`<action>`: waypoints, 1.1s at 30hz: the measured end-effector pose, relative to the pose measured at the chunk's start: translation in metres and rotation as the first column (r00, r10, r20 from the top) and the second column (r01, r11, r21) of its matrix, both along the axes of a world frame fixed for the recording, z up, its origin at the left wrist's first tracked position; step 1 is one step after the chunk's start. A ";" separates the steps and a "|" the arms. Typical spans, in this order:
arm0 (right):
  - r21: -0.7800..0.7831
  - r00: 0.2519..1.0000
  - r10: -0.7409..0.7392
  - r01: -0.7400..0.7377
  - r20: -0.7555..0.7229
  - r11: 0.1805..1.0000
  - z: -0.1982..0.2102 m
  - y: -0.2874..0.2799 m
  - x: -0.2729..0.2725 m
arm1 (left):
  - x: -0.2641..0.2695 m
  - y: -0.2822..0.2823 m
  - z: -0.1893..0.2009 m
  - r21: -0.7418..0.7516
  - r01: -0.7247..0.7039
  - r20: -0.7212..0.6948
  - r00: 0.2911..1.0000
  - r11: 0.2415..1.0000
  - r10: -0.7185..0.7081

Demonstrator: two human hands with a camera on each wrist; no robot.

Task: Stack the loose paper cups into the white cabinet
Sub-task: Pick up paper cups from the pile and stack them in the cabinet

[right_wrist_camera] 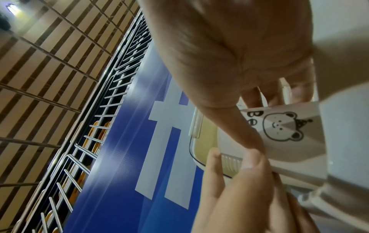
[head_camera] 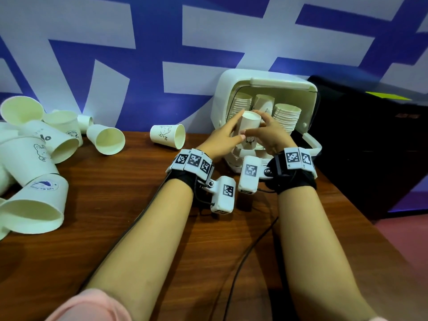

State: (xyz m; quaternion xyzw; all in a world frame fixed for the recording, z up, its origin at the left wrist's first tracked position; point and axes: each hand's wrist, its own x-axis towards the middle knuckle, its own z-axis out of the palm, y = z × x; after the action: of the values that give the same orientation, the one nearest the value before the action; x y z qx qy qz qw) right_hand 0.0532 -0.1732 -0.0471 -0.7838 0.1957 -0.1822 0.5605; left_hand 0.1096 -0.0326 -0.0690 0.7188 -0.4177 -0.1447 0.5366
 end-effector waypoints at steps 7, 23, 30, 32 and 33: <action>0.055 1.000 -0.011 0.011 0.007 0.998 0.000 0.007 0.003 | 0.004 -0.004 -0.003 -0.031 0.049 -0.020 0.999 0.998 -0.050; -0.033 0.972 -0.171 0.178 0.163 0.983 0.033 0.010 -0.003 | 0.028 0.029 0.014 -0.107 -0.117 -0.004 0.993 0.987 0.117; 0.087 0.898 -0.170 0.147 0.407 0.985 0.047 0.024 -0.004 | 0.040 0.063 0.022 -0.485 -0.517 -0.196 0.850 0.705 0.489; 0.115 0.877 -0.163 0.124 0.452 0.986 0.049 0.032 -0.003 | 0.052 0.071 0.018 -0.491 -0.688 -0.318 0.712 0.534 0.626; 0.117 0.875 -0.158 0.117 0.457 0.986 0.049 0.036 -0.002 | 0.059 0.076 0.016 -0.464 -0.759 -0.392 0.638 0.457 0.662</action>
State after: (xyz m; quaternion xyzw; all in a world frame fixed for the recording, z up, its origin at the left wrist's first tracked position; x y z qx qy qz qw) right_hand 0.0512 -0.1369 0.0020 -0.6766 0.1186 -0.3952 0.6099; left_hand 0.1686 0.0436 -0.0531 0.6074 -0.0579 0.1754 0.7726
